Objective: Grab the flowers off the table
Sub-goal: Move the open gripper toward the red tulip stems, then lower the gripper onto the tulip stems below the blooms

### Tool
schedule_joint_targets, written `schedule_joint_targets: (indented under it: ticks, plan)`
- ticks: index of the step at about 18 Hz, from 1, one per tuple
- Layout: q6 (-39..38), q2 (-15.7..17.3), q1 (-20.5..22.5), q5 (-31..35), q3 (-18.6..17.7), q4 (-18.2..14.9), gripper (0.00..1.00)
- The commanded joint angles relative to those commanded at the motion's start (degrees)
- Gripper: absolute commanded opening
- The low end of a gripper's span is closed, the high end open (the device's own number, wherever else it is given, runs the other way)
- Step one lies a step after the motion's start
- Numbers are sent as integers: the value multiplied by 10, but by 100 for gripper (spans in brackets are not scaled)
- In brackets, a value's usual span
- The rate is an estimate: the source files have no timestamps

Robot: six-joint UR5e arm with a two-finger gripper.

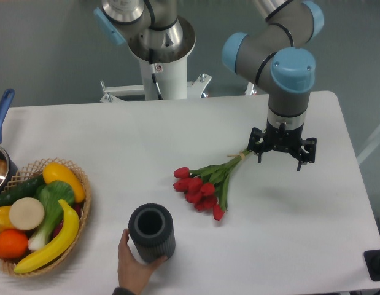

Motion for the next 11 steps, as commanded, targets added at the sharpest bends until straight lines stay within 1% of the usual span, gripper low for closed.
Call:
schedule_joint_targets:
  ticks: [2, 4, 5, 6, 8, 11]
  plan:
    - [-2, -1, 0, -8, -6, 3, 100]
    - [-3, 2, -3, -13, -31, 29, 100]
    - [-5, 8, -5, -13, -46, 46, 100]
    - [-5, 17, -9, -13, -61, 55, 100]
    - [1, 30, -9, -13, -87, 56, 100]
    - [6, 40, -18, -11, -112, 55, 100]
